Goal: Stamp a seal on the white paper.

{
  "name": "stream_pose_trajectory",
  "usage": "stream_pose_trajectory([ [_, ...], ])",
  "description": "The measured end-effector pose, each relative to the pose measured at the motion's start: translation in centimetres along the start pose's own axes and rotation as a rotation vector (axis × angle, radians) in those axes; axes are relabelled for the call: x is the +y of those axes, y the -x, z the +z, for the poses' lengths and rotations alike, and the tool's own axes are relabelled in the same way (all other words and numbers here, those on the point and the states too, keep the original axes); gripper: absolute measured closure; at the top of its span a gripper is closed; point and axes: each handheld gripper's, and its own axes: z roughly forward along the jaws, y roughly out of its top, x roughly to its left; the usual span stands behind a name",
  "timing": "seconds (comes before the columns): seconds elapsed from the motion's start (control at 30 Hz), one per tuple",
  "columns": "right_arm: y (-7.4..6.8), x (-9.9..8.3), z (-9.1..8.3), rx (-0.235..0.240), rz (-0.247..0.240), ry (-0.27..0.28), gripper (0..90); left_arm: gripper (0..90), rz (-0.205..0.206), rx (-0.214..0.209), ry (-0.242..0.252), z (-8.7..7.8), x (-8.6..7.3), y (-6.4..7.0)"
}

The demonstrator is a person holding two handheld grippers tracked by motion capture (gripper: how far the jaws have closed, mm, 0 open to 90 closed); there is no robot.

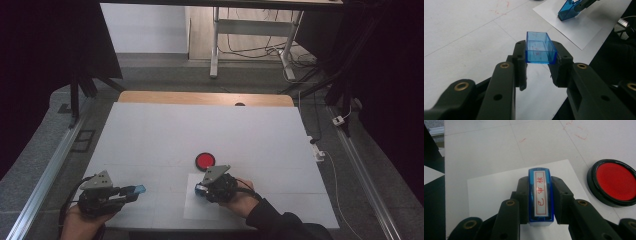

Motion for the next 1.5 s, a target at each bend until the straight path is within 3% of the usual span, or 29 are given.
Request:
stream_pose_trajectory([
  [0.17, 0.5, -0.2, 0.0, 0.023, 0.030, 0.005, 70.6, 68.4, -0.001, -0.001, 0.001, 0.0, 0.0, 0.0],
  [0.73, 3.1, -1.3, 0.3, 0.166, 0.247, 0.071, 70.6, 68.4, -0.003, -0.002, 0.000, 0.0, 0.0, 0.0],
  [0.8, 3.1, -1.3, 0.3, 0.167, 0.247, 0.071, 70.6, 68.4, -0.004, -0.002, 0.000, 0.0, 0.0, 0.0],
  [0.93, 2.6, -1.1, 0.2, 0.136, 0.204, 0.058, 70.6, 68.4, -0.003, -0.002, 0.000, 0.0, 0.0, 0.0],
  [1.17, 1.2, -0.6, 0.1, 0.060, 0.081, 0.029, 70.5, 68.4, -0.003, -0.002, 0.000, 0.0, 0.0, 0.0],
  [1.33, 1.1, -0.5, 0.0, 0.046, 0.070, 0.018, 70.5, 68.4, -0.003, -0.002, 0.000, 0.0, 0.0, 0.0],
  [1.5, 1.3, -0.5, 0.1, 0.066, 0.121, 0.027, 70.2, 68.4, -0.003, -0.002, 0.002, 0.0, 0.0, -0.1],
])
